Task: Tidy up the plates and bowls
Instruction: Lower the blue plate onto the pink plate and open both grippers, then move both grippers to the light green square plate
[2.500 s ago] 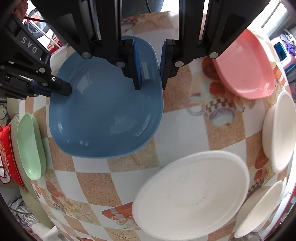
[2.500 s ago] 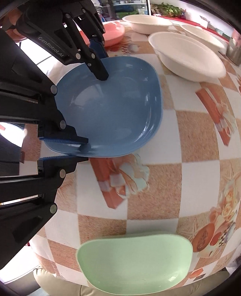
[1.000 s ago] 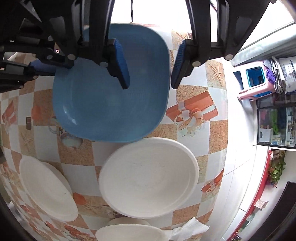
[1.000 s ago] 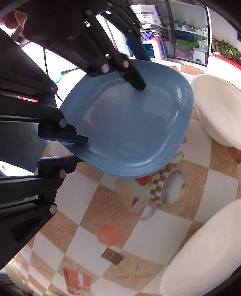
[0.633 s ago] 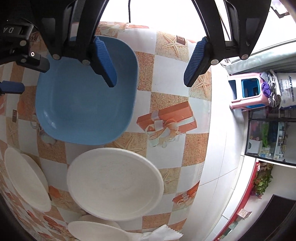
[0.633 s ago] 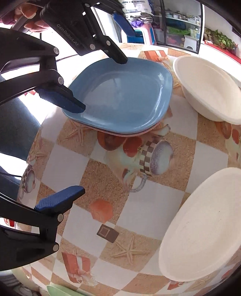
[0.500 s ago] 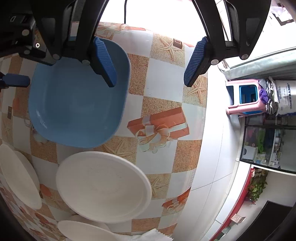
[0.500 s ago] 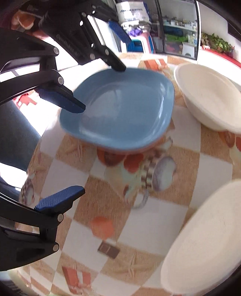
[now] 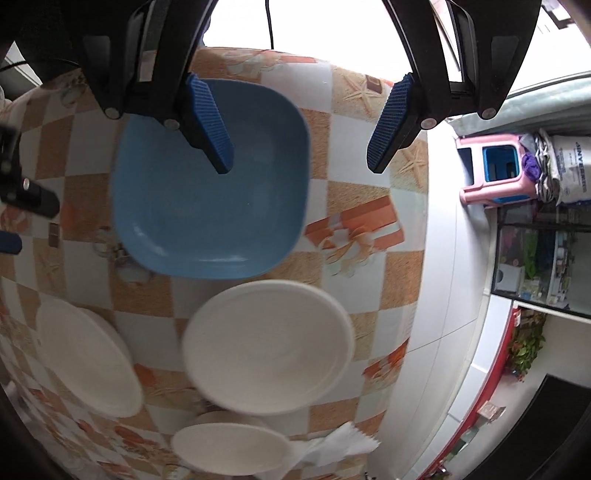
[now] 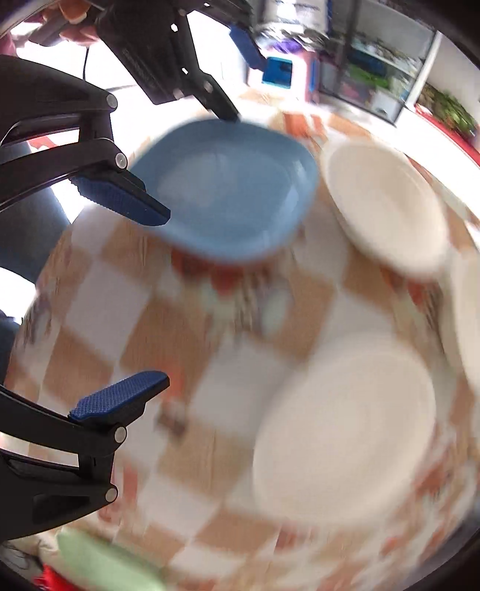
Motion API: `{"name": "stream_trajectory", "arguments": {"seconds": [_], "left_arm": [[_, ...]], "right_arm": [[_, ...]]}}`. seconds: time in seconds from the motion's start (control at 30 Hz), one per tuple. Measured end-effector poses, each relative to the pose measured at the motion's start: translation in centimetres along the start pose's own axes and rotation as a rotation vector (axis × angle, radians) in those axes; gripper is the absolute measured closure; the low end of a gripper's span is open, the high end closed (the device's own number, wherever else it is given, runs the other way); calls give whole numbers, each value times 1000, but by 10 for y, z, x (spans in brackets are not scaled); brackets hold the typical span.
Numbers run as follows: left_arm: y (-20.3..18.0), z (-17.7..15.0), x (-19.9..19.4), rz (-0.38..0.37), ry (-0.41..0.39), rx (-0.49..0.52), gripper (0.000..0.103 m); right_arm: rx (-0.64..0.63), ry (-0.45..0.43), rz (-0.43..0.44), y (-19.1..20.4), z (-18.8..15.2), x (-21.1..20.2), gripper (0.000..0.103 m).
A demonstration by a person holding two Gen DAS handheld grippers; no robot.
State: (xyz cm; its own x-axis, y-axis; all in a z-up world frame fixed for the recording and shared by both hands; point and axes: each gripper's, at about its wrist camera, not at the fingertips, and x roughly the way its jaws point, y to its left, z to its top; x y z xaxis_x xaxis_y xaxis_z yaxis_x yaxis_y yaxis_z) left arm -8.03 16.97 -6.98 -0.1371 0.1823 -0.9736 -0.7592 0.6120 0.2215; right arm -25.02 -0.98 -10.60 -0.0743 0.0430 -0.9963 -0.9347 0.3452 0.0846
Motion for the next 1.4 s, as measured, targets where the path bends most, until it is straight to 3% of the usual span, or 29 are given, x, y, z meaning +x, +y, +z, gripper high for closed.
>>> {"name": "stream_trajectory", "arguments": {"seconds": [0.1,0.2,0.33,0.47,0.63,0.7,0.9,1.03,1.2,1.4], "left_arm": [[-33,11,-12,-80,-23,81,25],[-66,21,-24,-192,-21,160,25],[-117,27,-34,-278,0,295,25],[-155,25,-36,-261,21,354,25],[-171,37,-15,-258,87,312,24],[-169,47,-4,-237,112,274,24],[-153,83,17,-202,126,157,24],[-151,103,21,-205,108,139,24],[-153,118,16,-208,90,138,24],[-146,91,8,-183,78,177,24]], "right_arm": [[143,-49,-155,-62,-13,-22,21],[313,-43,-208,-110,-27,-29,21],[430,-24,-255,-162,-47,-36,21],[495,-22,-293,-202,-66,-46,21],[555,-1,-368,-241,-75,-52,21],[569,-2,-355,-255,-79,-58,21],[497,14,-431,-239,-77,-41,21],[516,-2,-324,-237,-78,-35,21],[492,14,-281,-233,-81,-24,21],[441,40,-188,-216,-73,-5,21]]}}
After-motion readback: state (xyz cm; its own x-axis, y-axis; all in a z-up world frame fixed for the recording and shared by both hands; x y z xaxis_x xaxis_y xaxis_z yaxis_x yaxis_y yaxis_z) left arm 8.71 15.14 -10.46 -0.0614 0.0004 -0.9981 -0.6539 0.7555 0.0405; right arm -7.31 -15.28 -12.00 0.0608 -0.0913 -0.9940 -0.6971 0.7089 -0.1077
